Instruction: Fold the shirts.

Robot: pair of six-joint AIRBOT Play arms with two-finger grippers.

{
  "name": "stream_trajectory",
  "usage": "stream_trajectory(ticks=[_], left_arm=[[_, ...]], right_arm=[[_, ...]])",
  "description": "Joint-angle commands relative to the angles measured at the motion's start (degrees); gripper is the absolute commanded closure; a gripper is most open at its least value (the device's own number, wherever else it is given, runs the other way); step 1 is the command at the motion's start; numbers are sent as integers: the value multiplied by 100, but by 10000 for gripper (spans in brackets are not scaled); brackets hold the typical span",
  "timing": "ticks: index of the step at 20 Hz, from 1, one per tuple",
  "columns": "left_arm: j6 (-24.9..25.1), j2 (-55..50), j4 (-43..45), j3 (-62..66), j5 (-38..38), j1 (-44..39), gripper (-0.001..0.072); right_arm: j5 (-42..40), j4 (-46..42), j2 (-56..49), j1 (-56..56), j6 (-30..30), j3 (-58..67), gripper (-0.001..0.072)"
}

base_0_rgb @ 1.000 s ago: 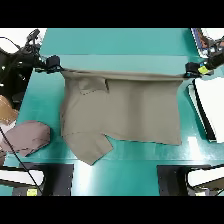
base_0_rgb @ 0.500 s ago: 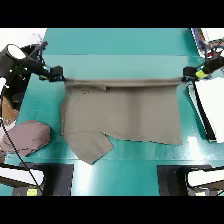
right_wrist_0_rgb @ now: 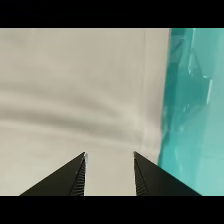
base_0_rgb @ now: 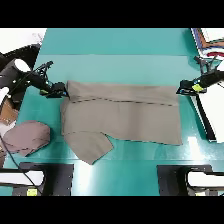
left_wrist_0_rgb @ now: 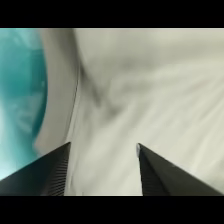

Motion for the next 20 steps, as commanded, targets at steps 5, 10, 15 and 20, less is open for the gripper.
stream_trajectory(ticks=[5,10,15,20], left_arm=[[-544,2684,264,-3071,-323,2,225],[-708,3519,-612,-4754,-140,-9,225],[-695,3519,-931,-5281,415,-11,225],[-551,3517,-1412,-5333,885,-11,332]], right_arm=[[-55,190,1759,-173,-92,-1471,365],[-306,323,2319,-173,-96,-1843,365],[-332,326,2463,-173,-96,-1843,365],[-286,332,2463,-173,-94,-1843,367]])
